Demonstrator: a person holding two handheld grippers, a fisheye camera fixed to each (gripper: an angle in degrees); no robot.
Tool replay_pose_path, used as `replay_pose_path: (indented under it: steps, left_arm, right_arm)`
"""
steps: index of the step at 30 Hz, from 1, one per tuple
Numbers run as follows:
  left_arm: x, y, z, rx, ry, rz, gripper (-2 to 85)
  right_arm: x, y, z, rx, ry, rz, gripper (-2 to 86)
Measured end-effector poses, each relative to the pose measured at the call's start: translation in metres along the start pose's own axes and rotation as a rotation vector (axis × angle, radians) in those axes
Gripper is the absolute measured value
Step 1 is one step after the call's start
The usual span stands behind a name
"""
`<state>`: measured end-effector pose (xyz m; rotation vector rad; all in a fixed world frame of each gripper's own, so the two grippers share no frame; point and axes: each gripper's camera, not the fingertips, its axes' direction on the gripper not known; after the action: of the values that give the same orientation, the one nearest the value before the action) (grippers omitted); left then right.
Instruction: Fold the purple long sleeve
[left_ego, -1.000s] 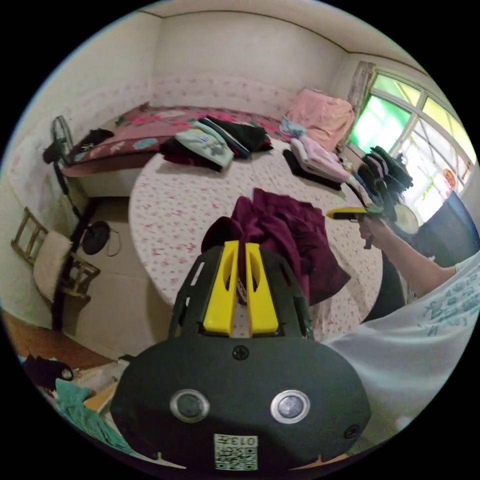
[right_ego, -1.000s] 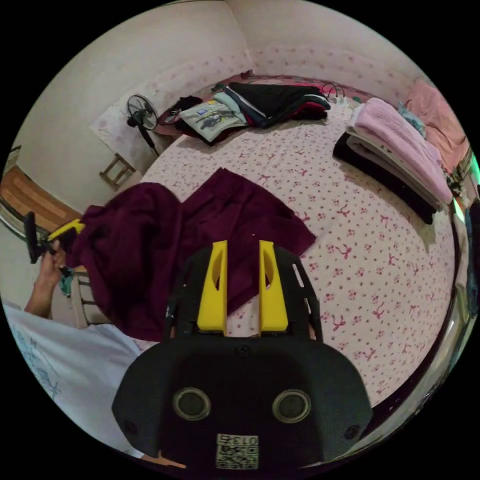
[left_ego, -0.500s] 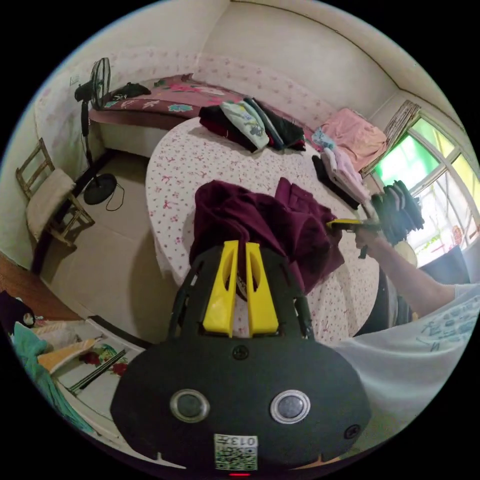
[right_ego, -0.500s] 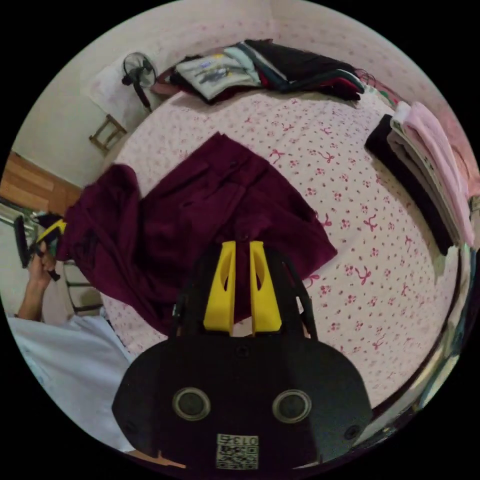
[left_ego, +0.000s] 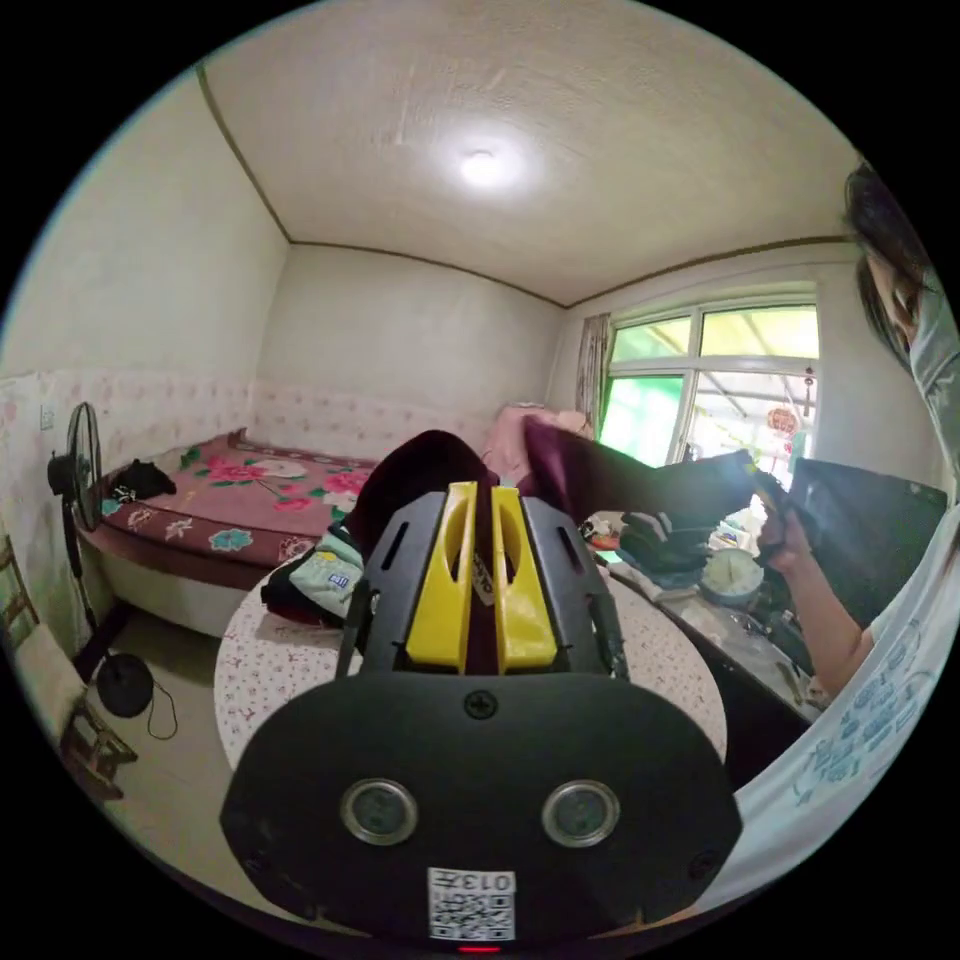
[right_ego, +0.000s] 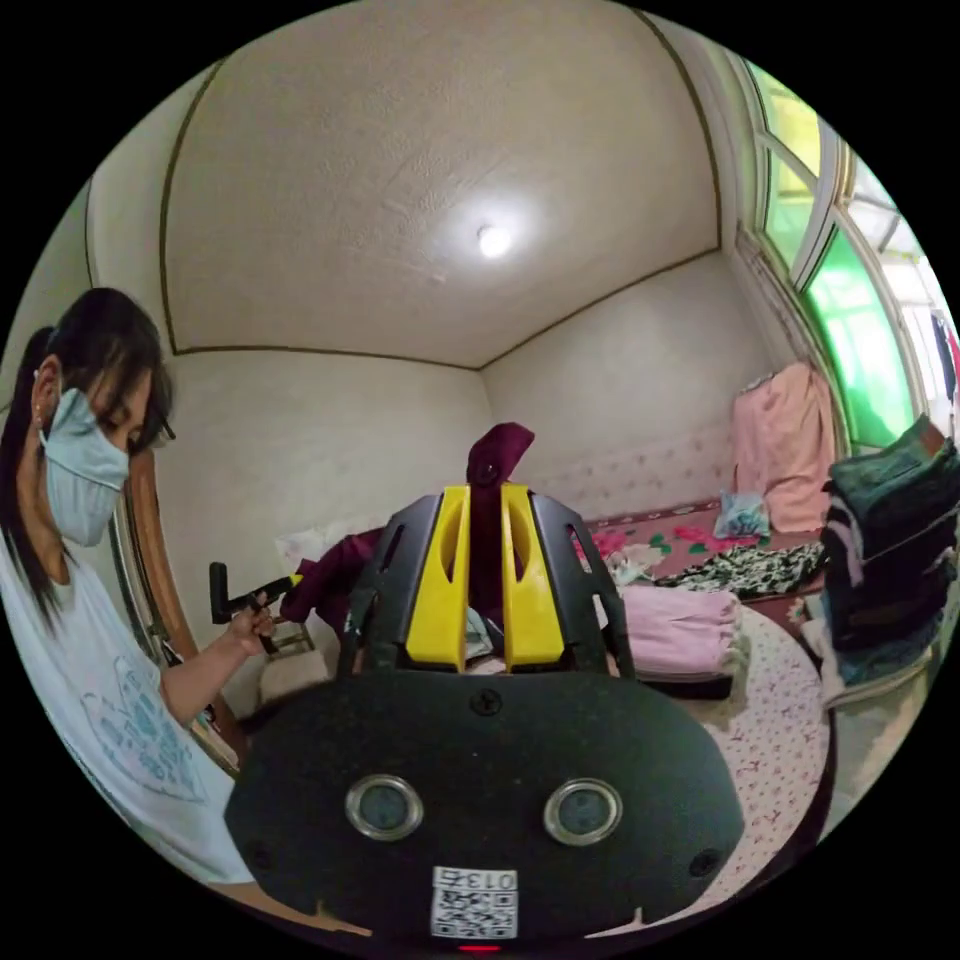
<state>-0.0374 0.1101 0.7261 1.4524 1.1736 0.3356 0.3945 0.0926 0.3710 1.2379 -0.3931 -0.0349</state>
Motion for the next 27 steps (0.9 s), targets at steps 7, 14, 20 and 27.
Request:
replay_pose_path:
  steps: [7, 14, 20, 27]
  left_arm:
    - [-0.078, 0.131, -0.016, -0.306, -0.19, -0.402, 1.4]
    - [-0.111, 0.245, -0.056, -0.438, -0.303, -0.831, 3.1]
    - [-0.08, 0.227, -0.029, -0.608, -0.323, -0.639, 11.4]
    - [-0.03, 0.244, 0.064, -0.952, -0.343, -0.464, 13.7]
  right_arm:
    - [0.033, 0.094, -0.094, -0.29, 0.248, 0.21, 5.6]
    - [0.059, 0.241, -0.067, -0.813, 0.385, 0.619, 11.0]
    - [0.054, 0.221, 0.013, -0.909, 0.351, 0.304, 12.1]
    - [0.055, 0.236, 0.147, -1.004, 0.248, 0.124, 12.2]
